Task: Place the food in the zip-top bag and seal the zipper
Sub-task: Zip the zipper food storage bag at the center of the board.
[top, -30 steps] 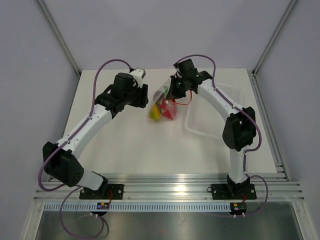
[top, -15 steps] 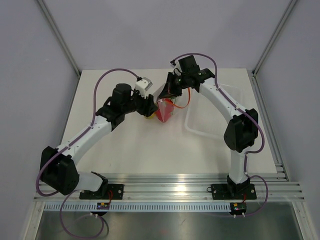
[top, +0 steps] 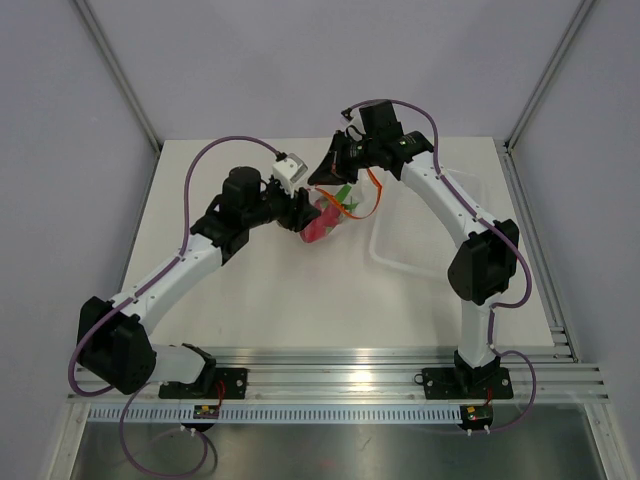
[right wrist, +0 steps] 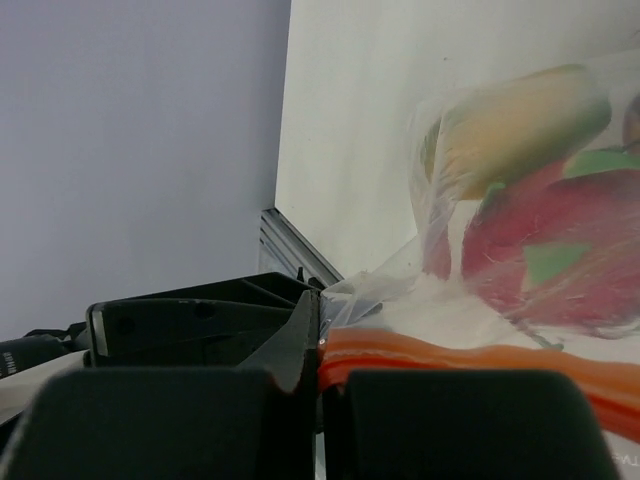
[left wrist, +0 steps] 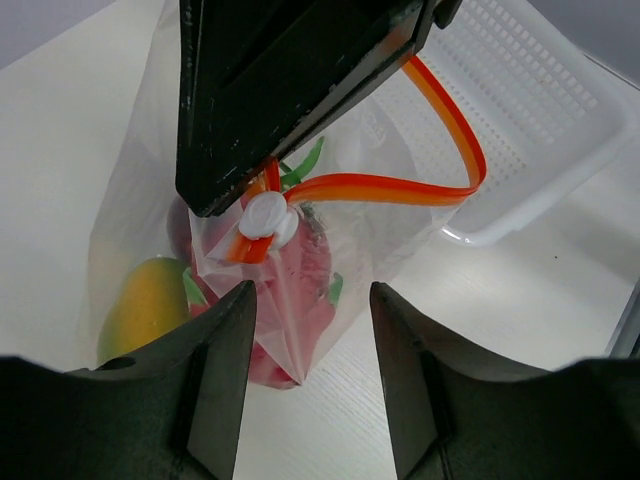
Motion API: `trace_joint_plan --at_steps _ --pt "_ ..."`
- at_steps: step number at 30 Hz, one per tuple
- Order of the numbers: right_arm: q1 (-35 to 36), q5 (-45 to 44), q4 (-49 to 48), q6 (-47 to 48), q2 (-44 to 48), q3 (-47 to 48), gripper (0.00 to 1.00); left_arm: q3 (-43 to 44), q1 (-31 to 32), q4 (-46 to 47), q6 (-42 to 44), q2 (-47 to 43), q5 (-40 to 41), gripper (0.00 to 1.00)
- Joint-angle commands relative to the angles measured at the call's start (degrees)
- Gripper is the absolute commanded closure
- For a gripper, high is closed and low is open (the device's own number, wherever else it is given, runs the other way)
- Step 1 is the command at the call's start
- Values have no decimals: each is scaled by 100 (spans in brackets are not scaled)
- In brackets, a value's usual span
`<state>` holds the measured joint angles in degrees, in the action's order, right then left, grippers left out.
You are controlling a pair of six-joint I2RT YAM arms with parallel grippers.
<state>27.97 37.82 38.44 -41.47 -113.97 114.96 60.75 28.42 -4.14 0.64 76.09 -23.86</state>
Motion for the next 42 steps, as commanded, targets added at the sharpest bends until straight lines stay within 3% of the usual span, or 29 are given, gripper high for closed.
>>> trace_joint_plan --at_steps 1,5,9,11,14,16,20,22,25,36,42 --pt "-10 454 -451 -344 314 370 100 -168 14 685 -38 -235 -67 52" --pt "-11 515 -503 -344 341 308 100 -327 14 1090 -389 -306 -93 60" --pt "-19 595 -618 -449 411 132 100 -327 14 1152 -469 -245 -286 79" --pt "-11 621 -583 -441 429 115 100 -318 14 1179 -521 -235 -409 82" --pt "-19 638 -574 -414 455 54 100 -301 5 1205 -513 -209 -462 76" --pt "-19 674 -592 -440 499 9 100 -248 5 1127 -426 -165 -401 60" --pt "-19 770 -671 -467 552 -87 100 -204 -39 1003 -258 -121 -400 61" --pt "-19 797 -679 -467 578 -122 100 -230 -74 1056 -240 -121 -531 67" --pt "-19 806 -662 -458 613 -175 100 -204 -127 1161 -258 -104 -760 100" --pt "-63 858 -170 -150 762 -114 96 -564 -373 1380 -521 -578 -1550 100" --pt "-107 1376 -827 -693 859 -579 100 -583 -574 1329 -382 -684 -1587 100"
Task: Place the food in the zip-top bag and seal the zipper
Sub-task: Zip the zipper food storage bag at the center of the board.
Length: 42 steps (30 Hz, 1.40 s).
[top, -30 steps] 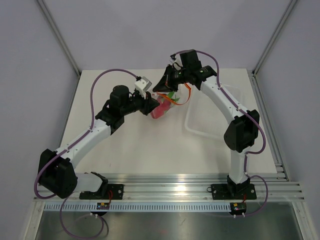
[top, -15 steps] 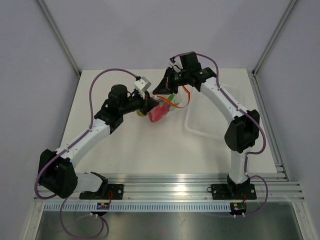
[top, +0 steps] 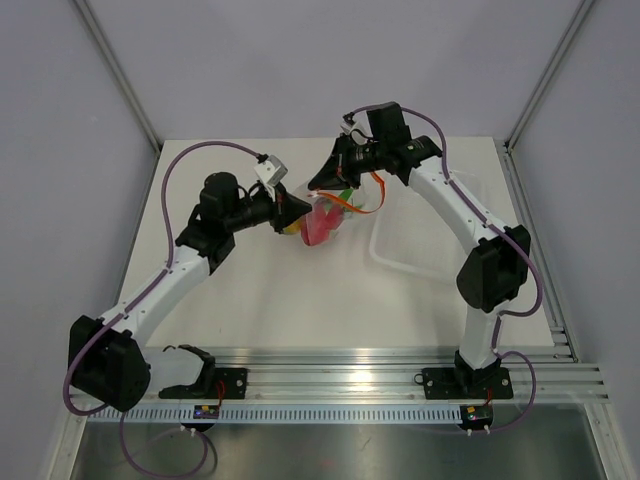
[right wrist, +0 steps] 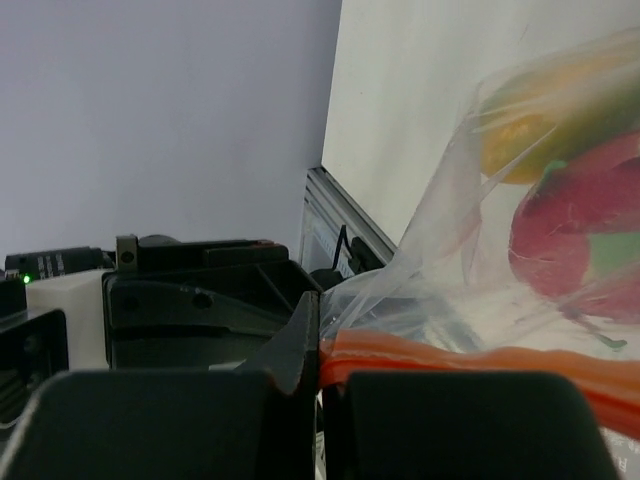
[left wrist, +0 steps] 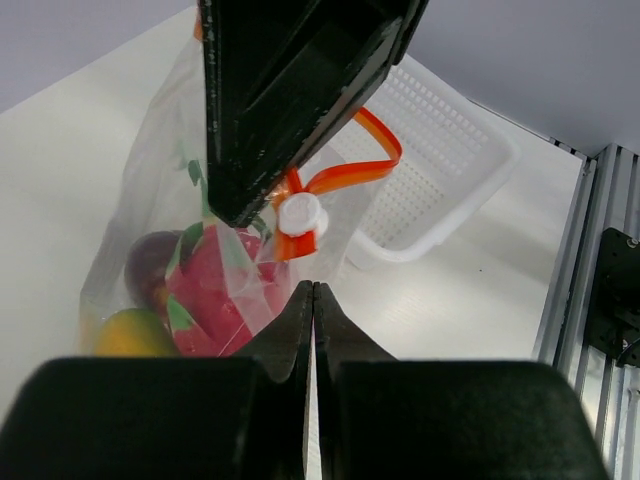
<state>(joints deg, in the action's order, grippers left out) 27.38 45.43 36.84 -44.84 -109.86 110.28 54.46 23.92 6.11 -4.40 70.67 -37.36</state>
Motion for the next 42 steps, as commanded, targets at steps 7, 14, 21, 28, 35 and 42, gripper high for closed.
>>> trace_joint_plan --at_steps 7,14,21,28,35,42 --pt "-74 765 -951 -517 492 -165 100 671 -634 -1162 677 -54 -256 34" --pt "-74 862 -880 -429 448 -68 100 408 -634 -692 634 -115 -534 37" --pt "-66 941 -828 -403 378 46 100 276 -538 417 27 183 -912 60" --pt "-74 933 -819 -429 352 81 100 627 -46 408 124 631 -904 44" --pt "-74 898 -714 -315 343 73 100 672 -19 646 -166 781 -826 100" --pt "-127 757 -91 141 308 125 70 487 -28 637 -140 352 -544 100"
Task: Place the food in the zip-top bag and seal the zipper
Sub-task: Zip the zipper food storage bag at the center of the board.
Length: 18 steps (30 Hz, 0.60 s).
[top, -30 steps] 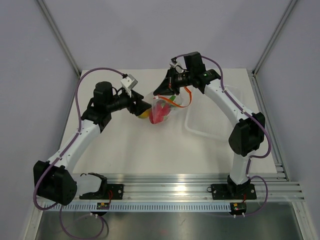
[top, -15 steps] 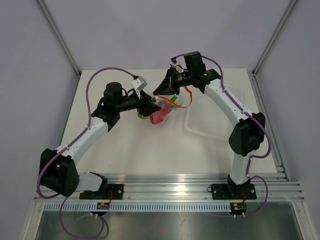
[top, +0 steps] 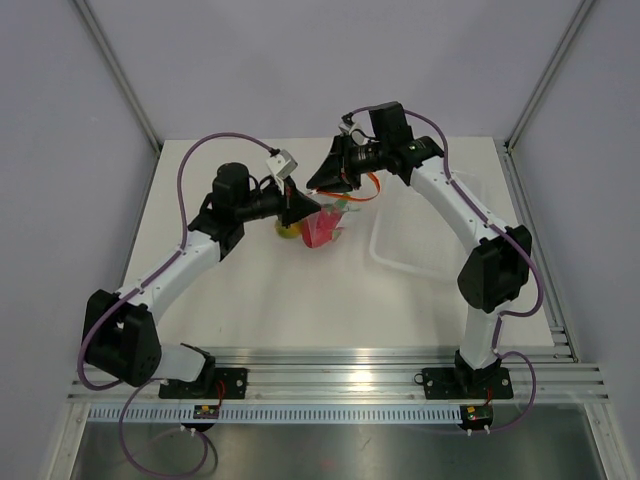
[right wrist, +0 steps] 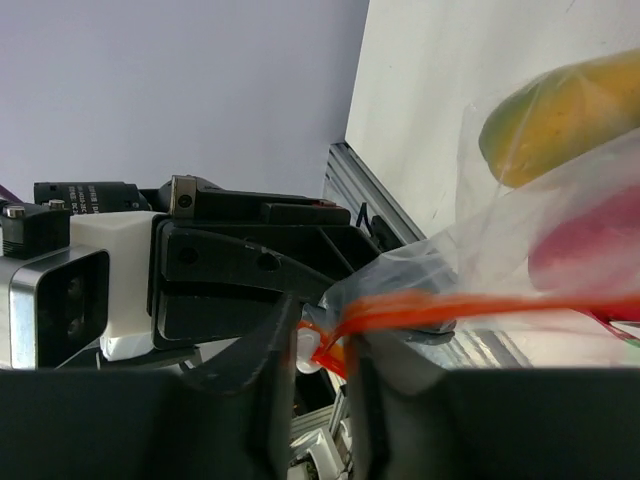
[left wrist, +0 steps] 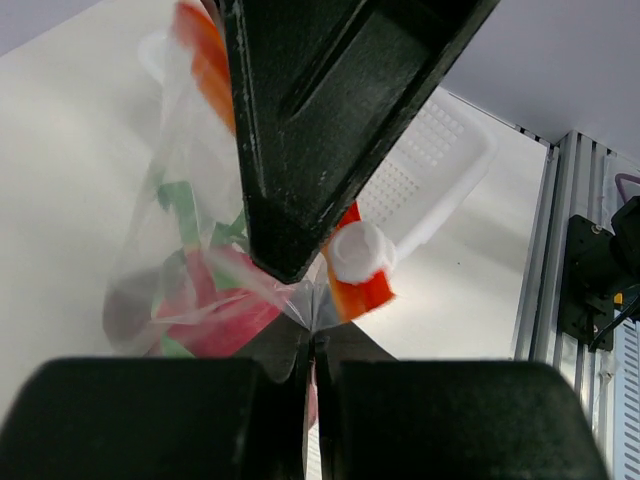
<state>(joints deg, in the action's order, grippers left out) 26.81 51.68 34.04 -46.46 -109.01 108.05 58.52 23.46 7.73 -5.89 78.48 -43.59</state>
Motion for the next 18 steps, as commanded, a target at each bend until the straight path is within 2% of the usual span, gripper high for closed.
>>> trace_joint_plan --at_steps 1,3,9,11,12,13,14,15,18 --pt "-123 88 286 443 240 357 65 72 18 423 26 -482 88 100" --pt "-193 27 488 576 301 348 59 107 0 178 97 -552 79 100" --pt "-334 70 621 823 425 156 60 186 -17 -324 211 -614 -44 100" --pt "-334 123 516 787 416 33 58 142 -17 -385 255 -614 -26 100" --pt "-325 158 524 796 424 23 54 133 -17 -403 281 -614 -9 100" --pt "-334 149 568 927 433 32 43 133 -17 -430 325 -614 9 100" --pt "-334 88 655 1041 442 67 39 142 -26 -534 360 -606 44 100" --pt "-325 -138 978 1434 433 215 37 177 -35 -605 413 -579 35 100" --pt "-325 -648 1762 2452 459 594 37 221 -96 -755 510 -483 -70 100"
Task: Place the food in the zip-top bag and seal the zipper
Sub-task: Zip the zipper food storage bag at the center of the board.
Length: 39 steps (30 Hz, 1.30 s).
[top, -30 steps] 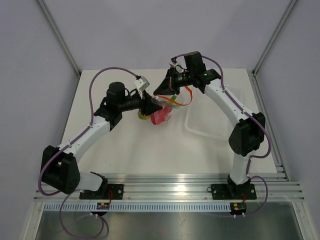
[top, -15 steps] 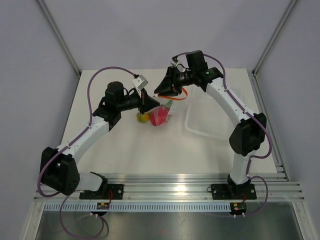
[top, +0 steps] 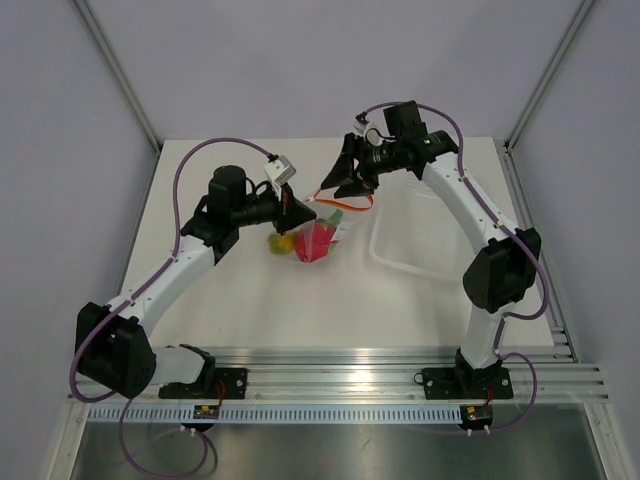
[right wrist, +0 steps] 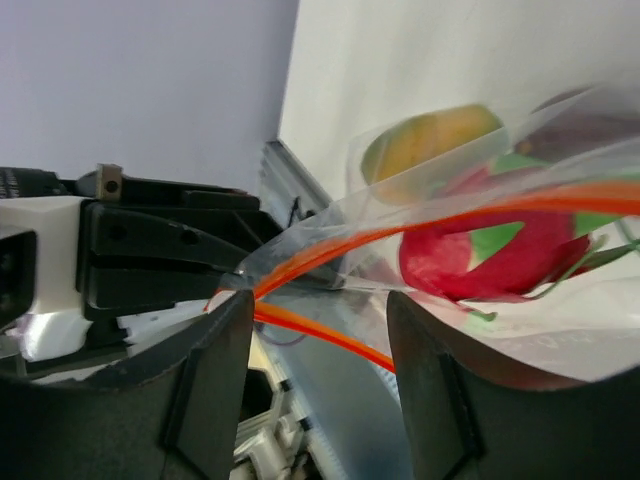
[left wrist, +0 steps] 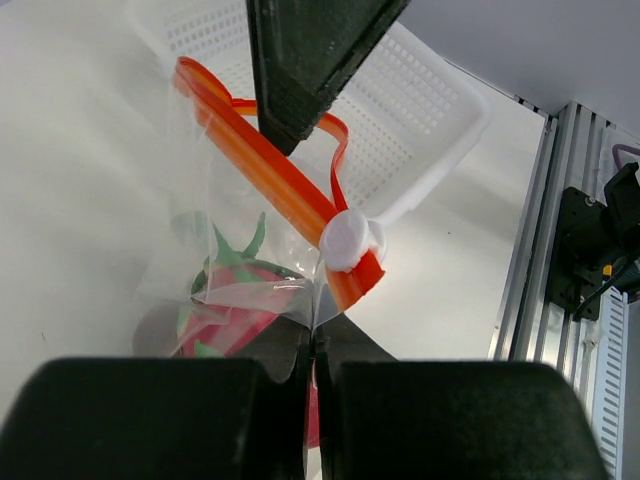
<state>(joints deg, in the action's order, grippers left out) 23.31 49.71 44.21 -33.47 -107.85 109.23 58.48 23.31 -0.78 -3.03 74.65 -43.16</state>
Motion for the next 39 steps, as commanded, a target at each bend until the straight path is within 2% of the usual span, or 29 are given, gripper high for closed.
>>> trace_joint_plan --at_steps 1,4,6,7,9,10,11,12,15,18,21,25,30,33,39 --pt "42 -567 861 1429 414 537 38 286 -125 -44 215 -74 -192 100" --pt "130 -1436 942 2379 781 460 40 593 -300 -571 215 154 -509 100" --pt "165 -1290 381 3044 1019 -5 47 699 -397 -713 215 251 -676 100" --pt "209 -1280 22 3257 1412 -268 48 770 -424 -792 224 260 -764 100" --pt "332 -1254 -1401 4089 1915 -1304 48 840 -450 -854 259 252 -817 100" --pt "445 -1210 -1937 4364 2396 -1664 46 910 -459 -941 267 243 -843 100" --pt "498 -1218 -2847 4889 2575 -2277 40 946 -476 -977 268 251 -852 100" --pt "551 -1253 -3091 5120 2707 -2431 38 964 -477 -1012 268 260 -852 100" --pt "788 -1183 -2770 6050 2551 -2127 37 1043 -503 -1082 268 313 -887 100" --pt "1017 -1262 -2759 6518 2287 -1949 38 1078 -503 -1153 268 366 -887 100" --pt "1175 -1306 -2988 6748 2146 -1941 38 1061 -503 -1135 268 357 -905 100" --pt "1404 -1403 -2269 7337 1690 -1449 35 1069 -503 -1179 268 357 -888 100" --pt "1475 -1254 -1864 7583 1382 -1177 33 1060 -512 -1144 268 374 -879 100" --pt "1457 -1201 -1766 7619 1302 -1105 38 1034 -512 -1066 250 392 -887 100" --pt "1466 -1131 -1986 7461 1197 -1132 55 1069 -512 -1039 232 445 -896 100"
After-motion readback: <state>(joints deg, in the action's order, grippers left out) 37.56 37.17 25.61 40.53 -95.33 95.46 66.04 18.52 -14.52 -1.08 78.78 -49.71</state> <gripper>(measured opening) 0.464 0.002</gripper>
